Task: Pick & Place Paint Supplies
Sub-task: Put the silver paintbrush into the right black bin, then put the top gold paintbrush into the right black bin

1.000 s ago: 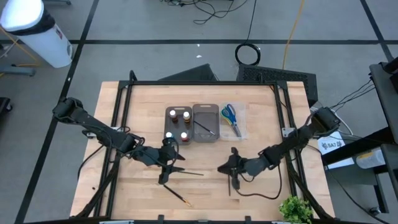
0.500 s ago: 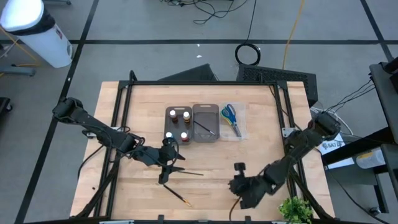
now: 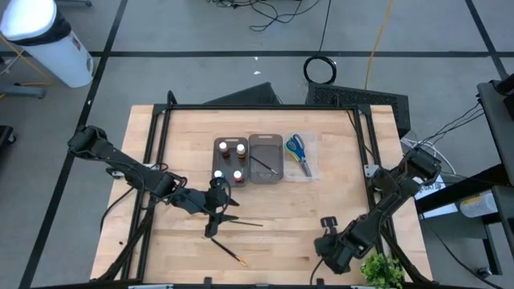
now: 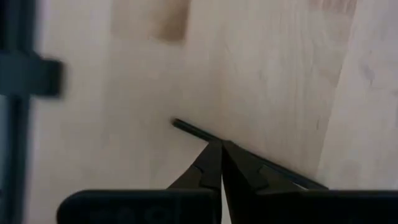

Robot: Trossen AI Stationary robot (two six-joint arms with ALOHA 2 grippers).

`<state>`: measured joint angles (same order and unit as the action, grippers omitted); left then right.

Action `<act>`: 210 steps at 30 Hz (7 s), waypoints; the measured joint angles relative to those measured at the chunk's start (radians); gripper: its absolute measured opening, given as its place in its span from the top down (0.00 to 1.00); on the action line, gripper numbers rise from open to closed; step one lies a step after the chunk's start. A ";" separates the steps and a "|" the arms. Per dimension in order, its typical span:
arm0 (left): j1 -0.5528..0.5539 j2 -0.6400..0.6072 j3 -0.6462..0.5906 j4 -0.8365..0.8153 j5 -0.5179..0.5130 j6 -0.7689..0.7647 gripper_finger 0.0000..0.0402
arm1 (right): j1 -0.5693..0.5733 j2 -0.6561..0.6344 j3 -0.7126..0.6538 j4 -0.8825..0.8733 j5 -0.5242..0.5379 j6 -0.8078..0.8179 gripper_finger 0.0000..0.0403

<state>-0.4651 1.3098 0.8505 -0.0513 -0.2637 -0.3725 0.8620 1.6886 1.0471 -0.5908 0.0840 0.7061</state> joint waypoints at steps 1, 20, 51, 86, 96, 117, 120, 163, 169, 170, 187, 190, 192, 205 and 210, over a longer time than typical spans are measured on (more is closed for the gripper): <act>0.001 0.000 0.000 0.000 0.000 0.000 0.47 | -0.003 0.000 -0.017 0.007 -0.014 0.000 1.00; 0.001 0.000 0.000 0.000 0.000 0.011 0.47 | -0.115 0.000 -0.132 0.231 0.128 -0.107 1.00; 0.001 0.000 0.000 -0.002 0.000 0.003 0.47 | 0.193 -0.009 0.041 -0.233 0.139 0.575 0.60; 0.001 0.000 0.000 0.001 0.000 0.002 0.47 | 0.103 0.084 -0.165 -0.020 -0.033 0.477 0.99; 0.001 0.000 0.000 0.002 -0.001 0.002 0.47 | 0.039 0.083 -0.109 0.079 0.238 0.389 1.00; 0.003 0.000 0.000 0.005 0.000 0.003 0.47 | -0.140 0.085 -0.096 0.510 0.586 0.115 1.00; 0.003 0.000 0.000 0.016 0.000 0.003 0.47 | -0.196 0.068 -0.096 0.560 0.651 0.084 1.00; 0.006 0.000 0.000 0.056 0.001 -0.022 0.47 | -0.710 -0.080 -0.191 0.749 0.506 -0.082 0.73; 0.006 0.000 0.000 0.058 -0.001 -0.023 0.47 | -0.671 -0.149 -0.190 0.910 0.287 -0.213 0.65; 0.006 0.000 0.000 0.066 -0.012 -0.024 0.47 | -0.651 -0.163 -0.190 0.945 0.262 -0.237 0.65; -0.055 0.071 -0.023 -0.276 -0.016 -0.100 0.47 | -0.317 -0.169 -0.190 1.175 0.202 -0.478 0.66; -0.061 0.131 -0.055 -0.207 -0.022 -0.086 0.47 | -0.312 -0.169 -0.190 1.184 0.203 -0.524 0.67; -0.062 0.179 -0.065 -0.197 -0.023 -0.054 0.47 | -0.310 -0.169 -0.190 1.186 0.203 -0.535 0.67; -0.065 0.408 -0.059 -0.154 0.008 -0.071 0.47 | -0.311 -0.169 -0.190 1.185 0.206 -0.536 0.67; -0.068 0.425 -0.060 -0.163 0.025 -0.080 0.49 | -0.311 -0.169 -0.190 1.185 0.206 -0.536 0.67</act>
<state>-0.5335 1.7350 0.7910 -0.2141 -0.2382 -0.4521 0.5514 1.5196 0.8570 0.5938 0.2901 0.1703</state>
